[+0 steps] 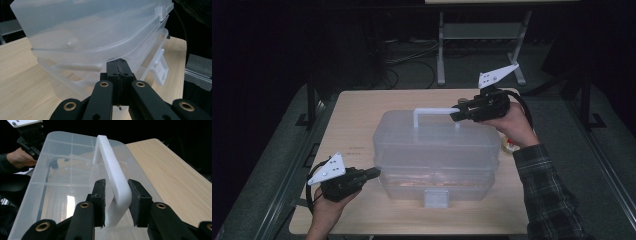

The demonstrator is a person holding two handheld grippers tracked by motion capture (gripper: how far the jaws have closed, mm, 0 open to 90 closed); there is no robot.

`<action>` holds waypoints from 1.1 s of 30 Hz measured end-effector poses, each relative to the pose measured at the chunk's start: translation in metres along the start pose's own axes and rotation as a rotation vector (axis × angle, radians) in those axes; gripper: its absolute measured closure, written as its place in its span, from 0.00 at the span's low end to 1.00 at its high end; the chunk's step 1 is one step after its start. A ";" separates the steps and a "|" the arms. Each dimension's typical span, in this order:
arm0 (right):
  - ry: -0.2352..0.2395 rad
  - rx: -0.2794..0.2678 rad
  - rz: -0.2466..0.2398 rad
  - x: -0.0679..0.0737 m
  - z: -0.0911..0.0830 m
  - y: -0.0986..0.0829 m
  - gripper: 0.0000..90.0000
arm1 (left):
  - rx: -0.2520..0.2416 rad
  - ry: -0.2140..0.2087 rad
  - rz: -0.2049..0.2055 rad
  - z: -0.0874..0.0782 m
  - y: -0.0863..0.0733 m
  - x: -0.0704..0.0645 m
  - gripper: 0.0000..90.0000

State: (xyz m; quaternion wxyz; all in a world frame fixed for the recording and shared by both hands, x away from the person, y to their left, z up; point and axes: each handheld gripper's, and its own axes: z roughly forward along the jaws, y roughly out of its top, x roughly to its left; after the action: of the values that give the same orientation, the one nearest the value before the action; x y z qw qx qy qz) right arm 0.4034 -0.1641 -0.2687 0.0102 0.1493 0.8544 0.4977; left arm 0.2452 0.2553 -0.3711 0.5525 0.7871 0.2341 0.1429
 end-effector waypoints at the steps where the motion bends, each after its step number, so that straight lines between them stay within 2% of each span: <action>1: 0.001 0.005 0.000 -0.001 0.000 0.001 0.74 | -0.003 -0.003 0.005 0.000 0.001 0.001 1.00; 8: -0.019 -0.004 0.010 -0.007 -0.002 0.006 0.68 | -0.024 0.000 0.025 0.001 0.010 0.003 1.00; 13: -0.084 -0.032 0.020 -0.009 -0.007 0.008 0.60 | -0.036 -0.006 0.043 0.005 0.018 0.003 1.00; 21: -0.182 -0.075 0.028 -0.008 -0.028 0.009 0.51 | -0.048 0.001 0.054 0.006 0.028 0.008 1.00; 26: -0.219 -0.095 0.045 -0.009 -0.041 0.006 0.47 | -0.039 0.009 0.069 0.008 0.034 0.012 1.00; 30: -0.255 -0.106 0.057 -0.008 -0.051 0.003 0.41 | -0.037 0.017 0.060 0.009 0.037 0.014 1.00; 33: -0.272 -0.123 0.068 -0.007 -0.059 -0.001 0.41 | -0.038 0.021 0.062 0.010 0.039 0.015 1.00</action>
State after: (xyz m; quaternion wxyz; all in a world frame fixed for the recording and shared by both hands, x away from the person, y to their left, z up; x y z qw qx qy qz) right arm 0.4004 -0.2167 -0.2403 0.1183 0.2433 0.8074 0.5243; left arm 0.2710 0.2447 -0.3387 0.5603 0.7817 0.2125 0.1726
